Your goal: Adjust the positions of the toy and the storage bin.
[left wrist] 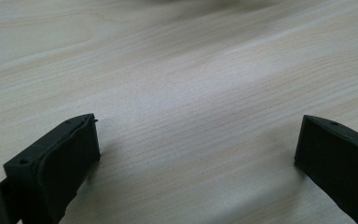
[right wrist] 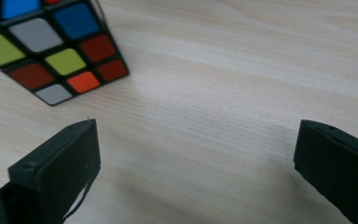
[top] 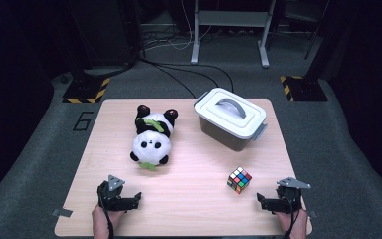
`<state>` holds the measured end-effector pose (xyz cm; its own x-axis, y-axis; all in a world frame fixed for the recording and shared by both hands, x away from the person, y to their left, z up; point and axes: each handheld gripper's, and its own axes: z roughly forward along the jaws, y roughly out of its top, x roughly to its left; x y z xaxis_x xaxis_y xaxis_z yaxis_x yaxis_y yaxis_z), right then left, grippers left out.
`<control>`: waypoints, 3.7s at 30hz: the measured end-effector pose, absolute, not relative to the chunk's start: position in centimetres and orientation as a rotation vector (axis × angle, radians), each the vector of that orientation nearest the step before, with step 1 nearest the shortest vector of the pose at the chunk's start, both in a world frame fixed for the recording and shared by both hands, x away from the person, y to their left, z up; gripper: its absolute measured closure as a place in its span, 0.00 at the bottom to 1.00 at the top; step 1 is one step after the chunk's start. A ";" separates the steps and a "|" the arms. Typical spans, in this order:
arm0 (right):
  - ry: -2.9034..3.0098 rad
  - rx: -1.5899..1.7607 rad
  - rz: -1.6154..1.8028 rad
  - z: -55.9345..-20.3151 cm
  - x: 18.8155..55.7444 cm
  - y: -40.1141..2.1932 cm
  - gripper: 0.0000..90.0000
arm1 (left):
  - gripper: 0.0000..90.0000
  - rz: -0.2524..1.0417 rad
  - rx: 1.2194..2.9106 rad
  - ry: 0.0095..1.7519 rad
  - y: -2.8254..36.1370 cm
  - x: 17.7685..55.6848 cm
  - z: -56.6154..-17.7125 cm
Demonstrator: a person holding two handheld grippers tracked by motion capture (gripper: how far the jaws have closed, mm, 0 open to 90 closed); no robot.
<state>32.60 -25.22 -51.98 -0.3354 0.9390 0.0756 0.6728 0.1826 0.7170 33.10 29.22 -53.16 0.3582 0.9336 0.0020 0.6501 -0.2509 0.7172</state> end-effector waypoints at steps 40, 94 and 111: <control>2.293 1.211 0.902 -49.3 36.8 -16.5 0.30 | 0.01 0.583 1.976 1.391 29.2 33.0 -53.2; 2.565 0.744 1.028 -47.1 35.0 -0.2 0.37 | 0.02 0.592 1.971 1.397 29.2 32.9 -53.2; 2.617 0.720 0.993 -49.4 35.4 3.0 0.37 | 0.02 0.593 1.971 1.397 29.2 32.9 -53.2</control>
